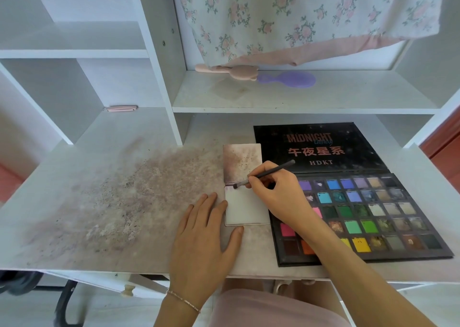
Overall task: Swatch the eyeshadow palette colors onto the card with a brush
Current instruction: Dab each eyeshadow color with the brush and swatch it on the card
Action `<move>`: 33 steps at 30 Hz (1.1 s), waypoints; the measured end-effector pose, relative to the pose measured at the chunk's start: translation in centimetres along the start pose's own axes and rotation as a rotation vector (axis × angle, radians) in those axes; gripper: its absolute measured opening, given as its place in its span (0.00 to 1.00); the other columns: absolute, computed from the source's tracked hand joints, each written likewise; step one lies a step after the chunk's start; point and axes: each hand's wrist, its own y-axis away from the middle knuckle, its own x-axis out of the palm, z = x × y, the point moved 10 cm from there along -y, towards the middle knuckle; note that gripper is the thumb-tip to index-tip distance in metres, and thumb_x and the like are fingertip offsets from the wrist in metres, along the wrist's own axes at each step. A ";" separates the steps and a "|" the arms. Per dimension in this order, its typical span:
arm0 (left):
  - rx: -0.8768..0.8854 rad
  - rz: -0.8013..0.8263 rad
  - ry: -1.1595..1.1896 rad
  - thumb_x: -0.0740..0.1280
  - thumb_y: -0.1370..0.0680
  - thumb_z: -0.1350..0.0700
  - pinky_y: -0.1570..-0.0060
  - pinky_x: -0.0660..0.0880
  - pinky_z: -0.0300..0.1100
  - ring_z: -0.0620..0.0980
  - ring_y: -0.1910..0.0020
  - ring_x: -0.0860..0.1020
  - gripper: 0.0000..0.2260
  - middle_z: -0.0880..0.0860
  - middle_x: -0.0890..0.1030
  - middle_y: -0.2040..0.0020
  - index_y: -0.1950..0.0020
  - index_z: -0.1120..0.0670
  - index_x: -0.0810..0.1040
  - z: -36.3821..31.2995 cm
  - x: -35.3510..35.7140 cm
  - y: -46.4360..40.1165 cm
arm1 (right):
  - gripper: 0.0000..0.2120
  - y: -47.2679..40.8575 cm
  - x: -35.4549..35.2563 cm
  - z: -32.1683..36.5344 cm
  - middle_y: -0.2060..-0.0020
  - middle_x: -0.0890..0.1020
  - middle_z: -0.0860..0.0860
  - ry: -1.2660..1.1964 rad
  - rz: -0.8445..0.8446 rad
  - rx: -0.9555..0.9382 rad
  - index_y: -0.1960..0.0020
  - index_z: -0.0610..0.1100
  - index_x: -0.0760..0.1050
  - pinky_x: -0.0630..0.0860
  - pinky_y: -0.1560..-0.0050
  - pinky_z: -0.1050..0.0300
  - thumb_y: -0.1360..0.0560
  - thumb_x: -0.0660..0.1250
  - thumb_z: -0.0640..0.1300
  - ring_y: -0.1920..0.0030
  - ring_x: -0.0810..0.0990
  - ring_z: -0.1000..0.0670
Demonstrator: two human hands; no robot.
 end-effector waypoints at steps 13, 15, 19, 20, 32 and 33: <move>0.003 -0.011 0.001 0.61 0.27 0.43 0.34 0.57 0.48 0.53 0.34 0.71 0.23 0.54 0.75 0.35 0.38 0.54 0.76 0.0 -0.1 0.0 | 0.08 -0.1 0.1 -0.3 0.61 0.81 0.51 0.011 0.011 0.008 0.60 0.52 0.72 0.76 0.56 0.69 0.26 0.65 0.40 0.57 0.80 0.54; 0.001 -0.011 0.008 0.58 0.26 0.41 0.33 0.57 0.47 0.53 0.33 0.70 0.24 0.53 0.74 0.35 0.38 0.54 0.76 0.0 -0.1 -0.1 | 0.09 -0.1 0.1 -0.2 0.61 0.81 0.52 0.006 0.006 0.002 0.60 0.53 0.71 0.76 0.56 0.69 0.26 0.65 0.40 0.57 0.80 0.54; 0.007 -0.015 0.005 0.58 0.26 0.41 0.33 0.56 0.47 0.53 0.33 0.70 0.24 0.54 0.74 0.35 0.38 0.54 0.76 -0.1 -0.1 -0.1 | 0.09 0.0 0.1 -0.4 0.62 0.81 0.51 0.006 0.016 0.013 0.61 0.53 0.71 0.76 0.56 0.67 0.27 0.65 0.40 0.57 0.80 0.54; 0.005 -0.015 0.008 0.59 0.27 0.42 0.33 0.57 0.47 0.53 0.33 0.70 0.23 0.54 0.74 0.34 0.38 0.54 0.76 -0.1 -0.1 -0.1 | 0.09 0.0 0.1 -0.4 0.62 0.81 0.51 0.004 0.018 0.015 0.61 0.53 0.71 0.76 0.56 0.67 0.27 0.65 0.40 0.58 0.80 0.54; 0.011 0.004 -0.007 0.57 0.26 0.41 0.32 0.55 0.45 0.51 0.32 0.69 0.24 0.52 0.73 0.33 0.36 0.53 0.75 -0.1 0.0 0.0 | 0.06 -0.1 -0.5 -0.1 0.62 0.79 0.56 -0.025 -0.046 -0.020 0.57 0.49 0.73 0.74 0.57 0.71 0.26 0.64 0.39 0.58 0.79 0.59; 0.006 0.010 -0.002 0.58 0.26 0.41 0.32 0.54 0.44 0.51 0.31 0.68 0.24 0.52 0.72 0.33 0.35 0.53 0.74 0.0 0.1 -0.1 | 0.05 -0.1 -0.9 0.0 0.62 0.79 0.56 -0.065 -0.073 -0.023 0.56 0.48 0.73 0.74 0.57 0.72 0.26 0.64 0.38 0.58 0.79 0.60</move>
